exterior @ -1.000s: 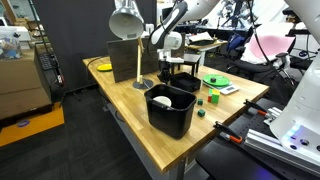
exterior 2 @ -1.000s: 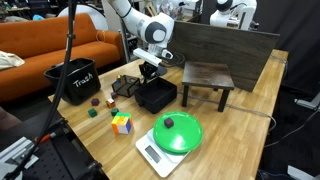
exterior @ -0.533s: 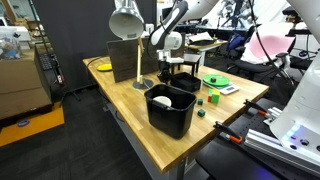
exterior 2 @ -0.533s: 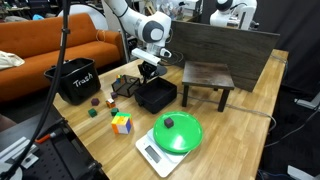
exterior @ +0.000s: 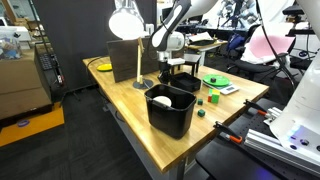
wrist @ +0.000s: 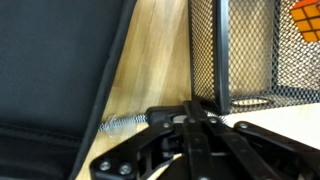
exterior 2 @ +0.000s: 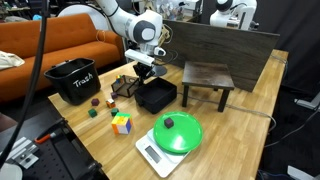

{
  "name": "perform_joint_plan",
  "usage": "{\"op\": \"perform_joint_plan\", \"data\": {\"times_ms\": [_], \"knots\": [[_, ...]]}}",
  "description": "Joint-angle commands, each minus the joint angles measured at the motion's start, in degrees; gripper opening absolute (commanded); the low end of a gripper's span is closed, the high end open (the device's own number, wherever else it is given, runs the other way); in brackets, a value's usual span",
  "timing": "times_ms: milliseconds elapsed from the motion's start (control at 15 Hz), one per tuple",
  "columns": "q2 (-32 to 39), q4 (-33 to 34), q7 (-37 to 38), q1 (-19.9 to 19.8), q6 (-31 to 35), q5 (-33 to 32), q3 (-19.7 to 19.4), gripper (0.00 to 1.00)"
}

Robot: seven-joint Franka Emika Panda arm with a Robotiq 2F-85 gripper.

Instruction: Turn on the desk lamp

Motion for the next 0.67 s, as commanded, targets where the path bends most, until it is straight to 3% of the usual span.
{"op": "perform_joint_plan", "data": {"times_ms": [0,600], "knots": [[-2.71,-4.95,0.55,0.34,2.71,-0.63,0.36,0.00],[-3.32,-6.53,2.84,1.83,4.29,-2.24,-0.77,0.00]]}}
